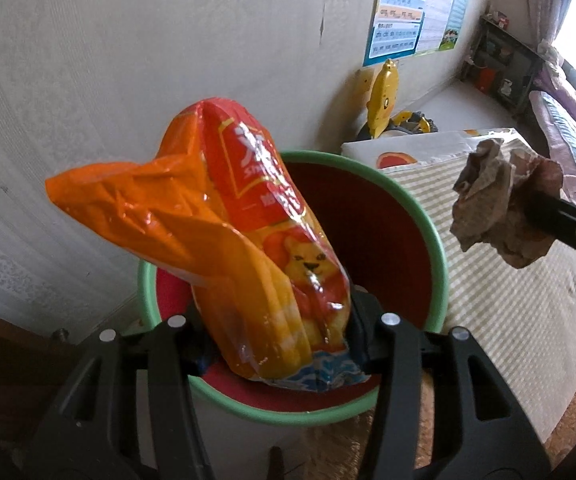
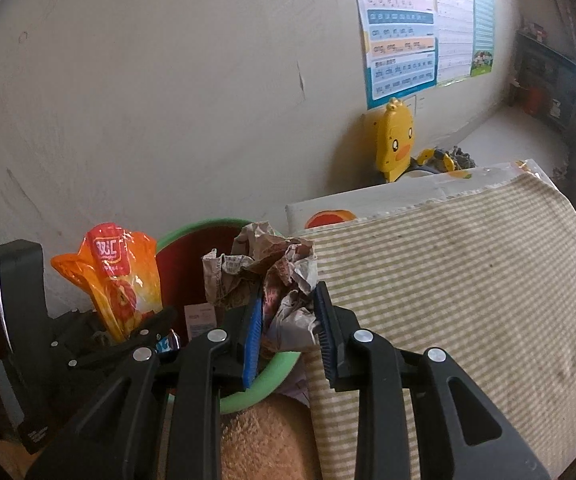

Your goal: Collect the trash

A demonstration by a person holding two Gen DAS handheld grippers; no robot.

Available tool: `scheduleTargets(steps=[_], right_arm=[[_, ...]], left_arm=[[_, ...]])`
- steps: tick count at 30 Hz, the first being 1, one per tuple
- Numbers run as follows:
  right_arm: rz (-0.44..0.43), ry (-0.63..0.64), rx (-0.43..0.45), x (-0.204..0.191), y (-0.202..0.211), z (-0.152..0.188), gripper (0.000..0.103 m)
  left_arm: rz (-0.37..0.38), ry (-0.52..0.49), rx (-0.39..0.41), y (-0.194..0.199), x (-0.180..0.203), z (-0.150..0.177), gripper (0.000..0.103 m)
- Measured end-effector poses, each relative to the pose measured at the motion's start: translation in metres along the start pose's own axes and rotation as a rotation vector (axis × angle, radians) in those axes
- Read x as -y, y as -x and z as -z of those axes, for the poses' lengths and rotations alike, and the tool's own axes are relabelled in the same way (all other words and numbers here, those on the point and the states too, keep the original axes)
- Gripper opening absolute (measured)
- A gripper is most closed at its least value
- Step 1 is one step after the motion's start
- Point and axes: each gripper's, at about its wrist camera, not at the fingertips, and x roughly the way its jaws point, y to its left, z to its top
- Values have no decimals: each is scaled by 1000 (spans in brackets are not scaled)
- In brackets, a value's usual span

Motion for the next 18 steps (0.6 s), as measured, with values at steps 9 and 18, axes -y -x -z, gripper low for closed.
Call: scheduleTargets(steps=[9, 18], right_arm=[[5, 34, -28, -9, -18, 1, 25], [-1, 89, -46, -23, -35, -5, 45]], left_arm=[[-17, 15, -12, -11, -5, -6, 51], [-35, 58, -7, -11, -11, -3, 80]])
